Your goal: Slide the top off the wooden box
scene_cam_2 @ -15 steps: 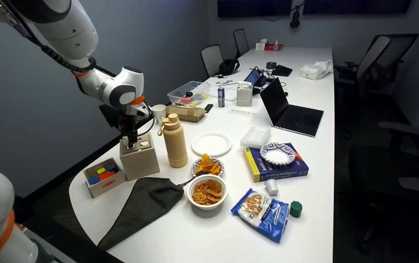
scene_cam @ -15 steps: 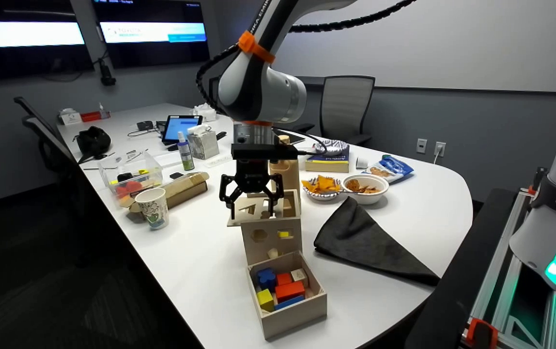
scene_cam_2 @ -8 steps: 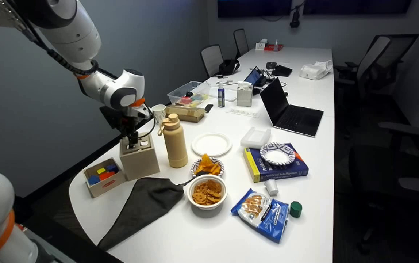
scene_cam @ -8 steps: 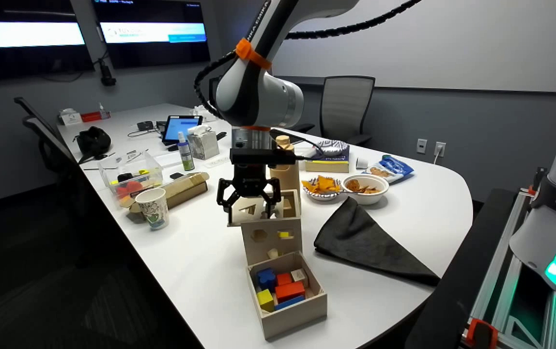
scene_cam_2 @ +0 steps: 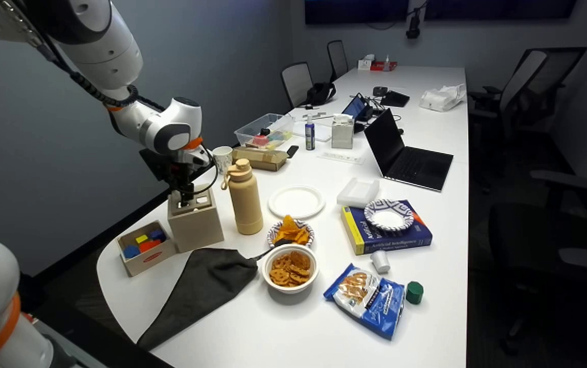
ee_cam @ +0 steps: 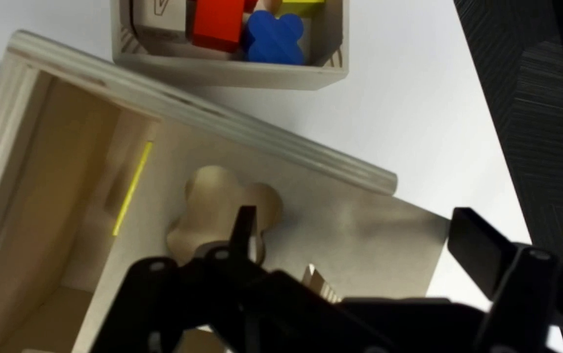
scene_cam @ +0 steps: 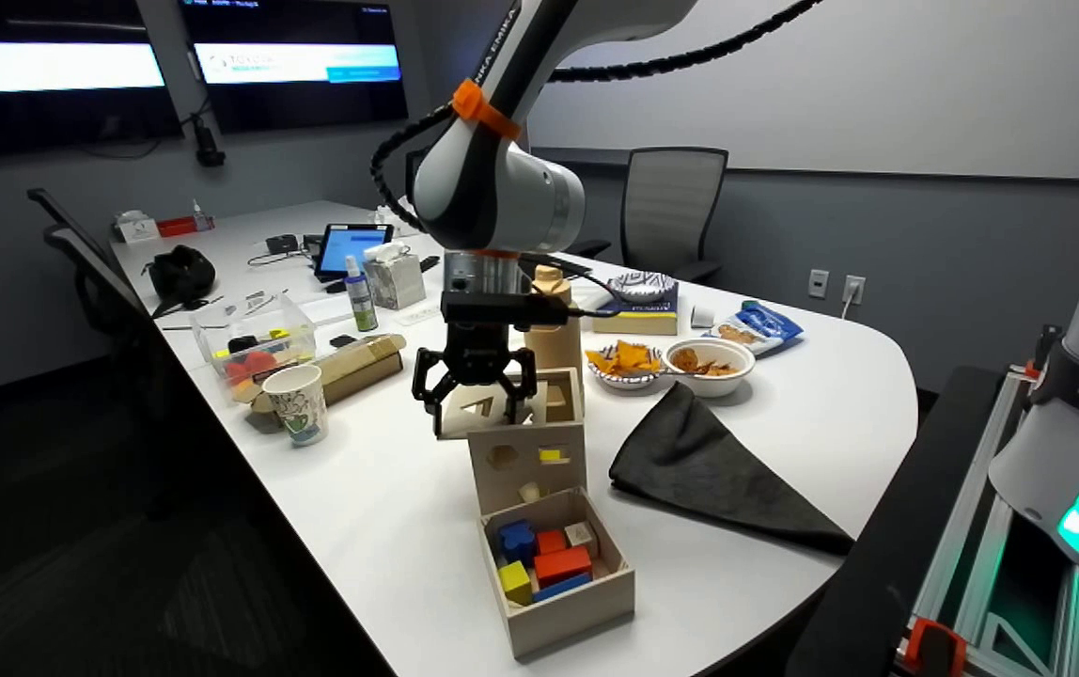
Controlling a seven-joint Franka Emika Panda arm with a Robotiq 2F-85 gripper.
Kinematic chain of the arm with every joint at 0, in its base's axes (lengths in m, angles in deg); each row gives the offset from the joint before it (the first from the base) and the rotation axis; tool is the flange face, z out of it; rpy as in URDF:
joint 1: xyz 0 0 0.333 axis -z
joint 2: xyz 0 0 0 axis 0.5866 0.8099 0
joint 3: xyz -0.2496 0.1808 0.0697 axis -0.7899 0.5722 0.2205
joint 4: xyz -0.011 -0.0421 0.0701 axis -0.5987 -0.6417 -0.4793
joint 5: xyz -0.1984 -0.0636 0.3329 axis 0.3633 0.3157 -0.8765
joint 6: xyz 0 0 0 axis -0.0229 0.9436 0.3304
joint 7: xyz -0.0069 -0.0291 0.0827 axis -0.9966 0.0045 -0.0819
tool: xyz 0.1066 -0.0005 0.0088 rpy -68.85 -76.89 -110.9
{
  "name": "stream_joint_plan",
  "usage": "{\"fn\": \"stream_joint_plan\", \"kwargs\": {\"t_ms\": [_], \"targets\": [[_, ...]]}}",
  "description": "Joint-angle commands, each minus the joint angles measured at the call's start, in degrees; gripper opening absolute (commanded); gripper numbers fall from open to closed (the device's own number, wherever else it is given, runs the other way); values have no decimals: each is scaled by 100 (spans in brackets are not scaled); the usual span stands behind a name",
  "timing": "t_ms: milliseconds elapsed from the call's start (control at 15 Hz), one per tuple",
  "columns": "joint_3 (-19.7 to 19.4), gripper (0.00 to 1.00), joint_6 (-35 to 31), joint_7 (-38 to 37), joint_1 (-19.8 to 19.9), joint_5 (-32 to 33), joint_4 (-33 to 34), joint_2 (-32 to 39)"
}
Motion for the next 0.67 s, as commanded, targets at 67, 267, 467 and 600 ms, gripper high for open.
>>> {"fn": "stream_joint_plan", "kwargs": {"t_ms": [67, 267, 467, 600], "targets": [[122, 100, -22, 231, 83, -97, 225, 164], [115, 100, 10, 246, 62, -61, 309, 203], [105, 100, 41, 246, 44, -32, 381, 234], [91, 100, 40, 223, 26, -16, 412, 250]]}}
